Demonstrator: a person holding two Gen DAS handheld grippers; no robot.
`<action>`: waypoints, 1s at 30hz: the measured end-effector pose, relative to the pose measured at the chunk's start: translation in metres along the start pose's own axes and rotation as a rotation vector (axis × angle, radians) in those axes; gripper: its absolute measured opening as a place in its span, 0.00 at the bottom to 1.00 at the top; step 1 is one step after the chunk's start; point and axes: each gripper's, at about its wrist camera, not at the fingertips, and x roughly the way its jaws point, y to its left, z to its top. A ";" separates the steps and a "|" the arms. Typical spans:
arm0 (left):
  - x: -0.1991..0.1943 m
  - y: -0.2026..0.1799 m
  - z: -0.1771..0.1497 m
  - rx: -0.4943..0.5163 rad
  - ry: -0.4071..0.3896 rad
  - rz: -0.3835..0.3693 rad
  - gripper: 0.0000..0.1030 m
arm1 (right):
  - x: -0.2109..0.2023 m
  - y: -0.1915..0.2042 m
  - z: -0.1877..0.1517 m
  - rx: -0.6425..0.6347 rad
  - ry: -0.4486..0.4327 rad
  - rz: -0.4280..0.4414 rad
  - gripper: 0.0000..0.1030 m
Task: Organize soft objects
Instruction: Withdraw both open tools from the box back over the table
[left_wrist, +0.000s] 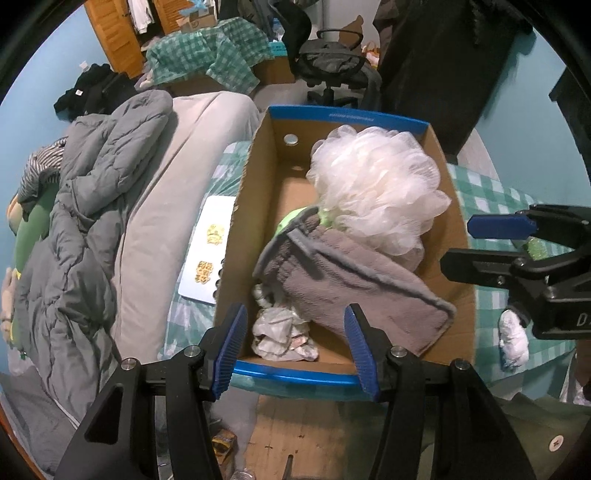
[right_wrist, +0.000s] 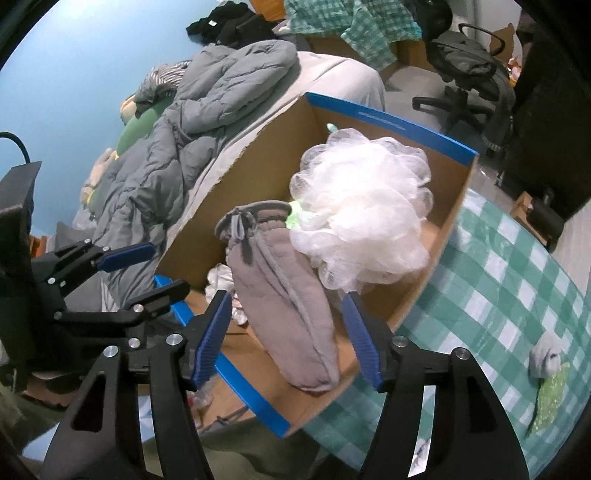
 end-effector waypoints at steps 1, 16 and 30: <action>-0.002 -0.002 0.000 -0.003 -0.002 -0.005 0.54 | -0.002 -0.002 -0.002 0.003 -0.002 -0.003 0.62; -0.016 -0.056 0.005 0.055 -0.020 -0.066 0.55 | -0.051 -0.062 -0.041 0.129 -0.047 -0.060 0.63; -0.020 -0.131 0.015 0.169 -0.025 -0.134 0.62 | -0.100 -0.136 -0.095 0.201 -0.059 -0.199 0.66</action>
